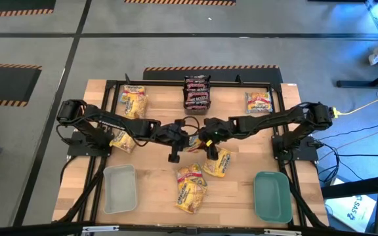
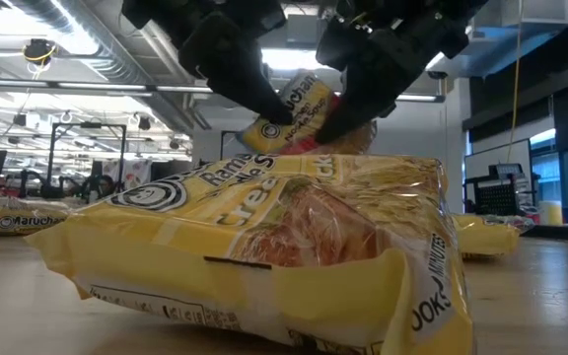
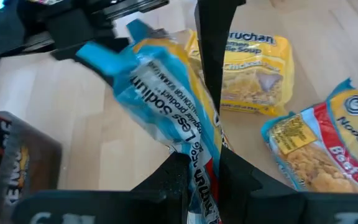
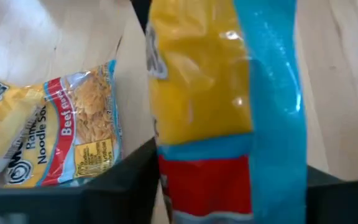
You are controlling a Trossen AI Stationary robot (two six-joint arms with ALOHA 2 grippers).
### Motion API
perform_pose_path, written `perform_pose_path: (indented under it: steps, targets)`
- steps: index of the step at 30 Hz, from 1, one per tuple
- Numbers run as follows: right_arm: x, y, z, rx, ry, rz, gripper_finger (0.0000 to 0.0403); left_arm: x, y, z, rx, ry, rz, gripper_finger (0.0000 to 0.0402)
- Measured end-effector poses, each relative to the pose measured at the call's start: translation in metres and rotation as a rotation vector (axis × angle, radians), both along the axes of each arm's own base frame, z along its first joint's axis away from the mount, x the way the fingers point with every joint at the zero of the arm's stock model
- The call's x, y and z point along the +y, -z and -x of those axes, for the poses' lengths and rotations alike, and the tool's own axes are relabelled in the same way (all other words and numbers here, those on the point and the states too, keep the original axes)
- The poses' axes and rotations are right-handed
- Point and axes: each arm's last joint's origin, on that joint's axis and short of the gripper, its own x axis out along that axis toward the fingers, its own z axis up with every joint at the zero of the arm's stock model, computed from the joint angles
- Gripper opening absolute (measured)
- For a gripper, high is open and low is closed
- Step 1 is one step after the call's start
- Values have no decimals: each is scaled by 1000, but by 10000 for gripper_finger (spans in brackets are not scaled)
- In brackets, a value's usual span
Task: Sort Maruchan noodles
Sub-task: Put the middle blue noodle pack into the gray bin
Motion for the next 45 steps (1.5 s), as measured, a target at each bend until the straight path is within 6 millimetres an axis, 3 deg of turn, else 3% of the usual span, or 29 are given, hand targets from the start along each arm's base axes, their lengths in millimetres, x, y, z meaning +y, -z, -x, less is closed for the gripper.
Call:
perform_pose_path:
  steps: [5,10,15,23,30,36,41,45]
  targets:
    - [0,0,0,1,-15,23,109,1,0,0,-7,-31,5,74]
    - [-1,1,1,6,-16,46,109,2,-1,0,-16,-90,11,124]
    - [-2,6,3,4,23,86,109,3,-14,7,-52,-124,46,177]
    - [-1,13,1,-238,14,70,109,8,-7,3,-44,-210,139,233]
    - [0,13,1,-333,-27,51,112,11,-5,1,-46,-220,179,224]
    - [0,13,1,-341,-21,70,123,9,-6,2,-50,-218,181,178]
    - [-1,12,1,-346,-11,73,171,9,-6,2,-52,-219,181,129]
    - [-1,7,4,-333,-14,65,222,10,-10,5,-46,-215,180,113]
